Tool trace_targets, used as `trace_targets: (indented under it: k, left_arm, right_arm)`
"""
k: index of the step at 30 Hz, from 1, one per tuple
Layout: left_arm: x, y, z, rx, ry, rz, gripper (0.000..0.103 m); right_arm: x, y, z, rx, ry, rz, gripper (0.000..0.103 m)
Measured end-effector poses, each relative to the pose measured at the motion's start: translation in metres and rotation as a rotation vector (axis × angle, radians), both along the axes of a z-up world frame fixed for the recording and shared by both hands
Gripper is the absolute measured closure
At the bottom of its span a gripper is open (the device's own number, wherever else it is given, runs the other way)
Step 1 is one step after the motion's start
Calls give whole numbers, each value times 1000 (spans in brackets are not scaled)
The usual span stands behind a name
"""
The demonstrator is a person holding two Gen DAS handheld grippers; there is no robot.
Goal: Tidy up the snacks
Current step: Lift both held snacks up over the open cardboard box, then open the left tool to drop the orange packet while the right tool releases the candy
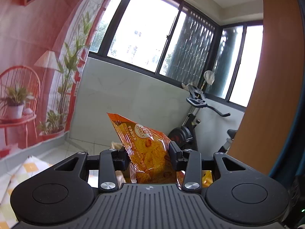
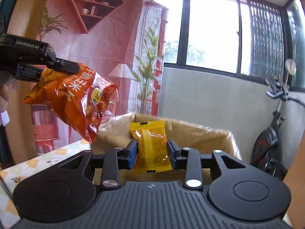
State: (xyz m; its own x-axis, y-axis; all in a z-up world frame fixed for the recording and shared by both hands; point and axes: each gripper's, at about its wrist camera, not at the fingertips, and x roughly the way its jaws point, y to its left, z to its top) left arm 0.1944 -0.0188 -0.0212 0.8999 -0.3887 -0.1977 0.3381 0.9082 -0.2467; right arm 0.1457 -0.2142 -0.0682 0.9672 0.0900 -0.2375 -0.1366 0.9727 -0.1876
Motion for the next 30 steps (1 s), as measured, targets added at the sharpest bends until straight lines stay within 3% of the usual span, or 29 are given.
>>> trace_targets:
  k: [6,15,27,29,30]
  left_arm:
    - [36,-16,2,47,2,4,60]
    - [76,-53,-9,147,60,-40,60]
    - [135,-77,-59,144,251,-75,59]
    - [140,-79,-58,170,268,-62,52]
    - [141,-77,-58,179,277,-60,38]
  right_arm:
    - [34,-20,23,45,-27,-56,67]
    - [91,-62,10,146,46,-190,67]
    - [112,-86,-7,191,116,-222,67]
    - [114,-89,-10,196,124,-230,66]
    - [116,-90,-12,197,132,-237,66]
